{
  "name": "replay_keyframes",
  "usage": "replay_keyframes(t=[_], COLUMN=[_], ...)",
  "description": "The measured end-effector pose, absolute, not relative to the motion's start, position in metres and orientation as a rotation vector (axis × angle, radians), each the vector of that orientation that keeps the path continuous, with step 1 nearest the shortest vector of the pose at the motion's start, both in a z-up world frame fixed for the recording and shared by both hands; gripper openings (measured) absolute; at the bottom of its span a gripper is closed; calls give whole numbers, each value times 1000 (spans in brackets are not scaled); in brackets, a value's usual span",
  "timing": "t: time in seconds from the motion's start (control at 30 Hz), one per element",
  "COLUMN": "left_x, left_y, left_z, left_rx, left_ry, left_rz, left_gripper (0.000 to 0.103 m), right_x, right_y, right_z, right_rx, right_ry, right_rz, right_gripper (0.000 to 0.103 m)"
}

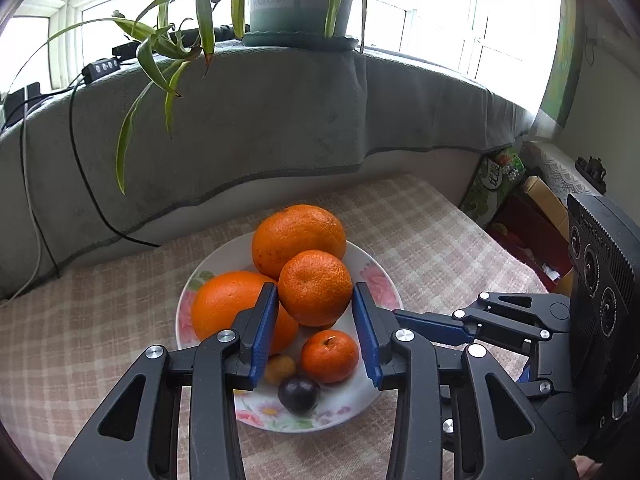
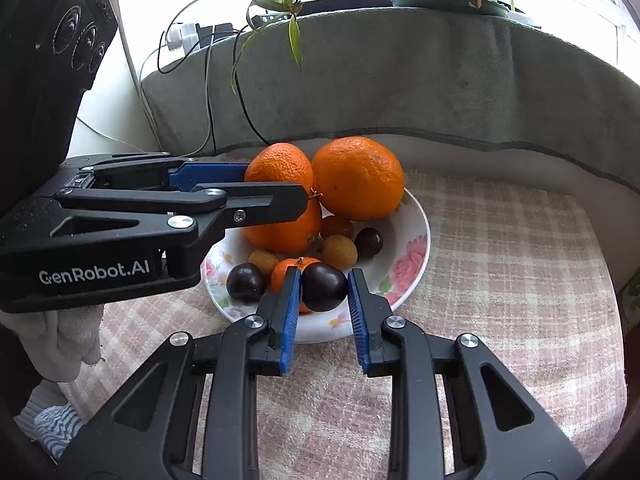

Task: Organize fruits
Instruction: 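Lower both fruits into the bowl and open both grippers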

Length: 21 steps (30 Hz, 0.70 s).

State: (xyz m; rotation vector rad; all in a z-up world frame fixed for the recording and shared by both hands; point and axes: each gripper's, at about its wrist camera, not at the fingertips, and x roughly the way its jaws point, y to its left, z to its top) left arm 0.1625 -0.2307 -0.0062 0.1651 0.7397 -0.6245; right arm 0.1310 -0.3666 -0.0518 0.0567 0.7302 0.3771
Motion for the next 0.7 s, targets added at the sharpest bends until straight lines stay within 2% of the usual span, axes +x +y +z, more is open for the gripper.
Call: replay_keyframes(t=[0.03,0.07,0.1,0.33,0.4,0.57,0.7], left_x=[163,163,163,156,152,143,134], left_y=[-230,-228,-227,-219,-215,-206,-201], left_z=[-5,-3,-2,8,11,17,20], left_rx=[162,156,152,141,134,112,107], left_ry=[736,733,731,707,700,687,676], left_rz=[-620,-620,-620,-619,-621,-613,-605], left_gripper=[48,48,48,48,51,58,60], right_x=[131,131,130,126,124,113,105], right_y=[-366,-365,-365,-366,-367,-365,-365], right_z=[-51,-50,-50,-47,-45,-38,-32], right_rx=[56,58,59,68,74,74,80], right_ry=[727,722,717,706,702,686,669], right_rz=[375,376,377,372,372,368,362], right_gripper=[36,47,52,53,60,64,74])
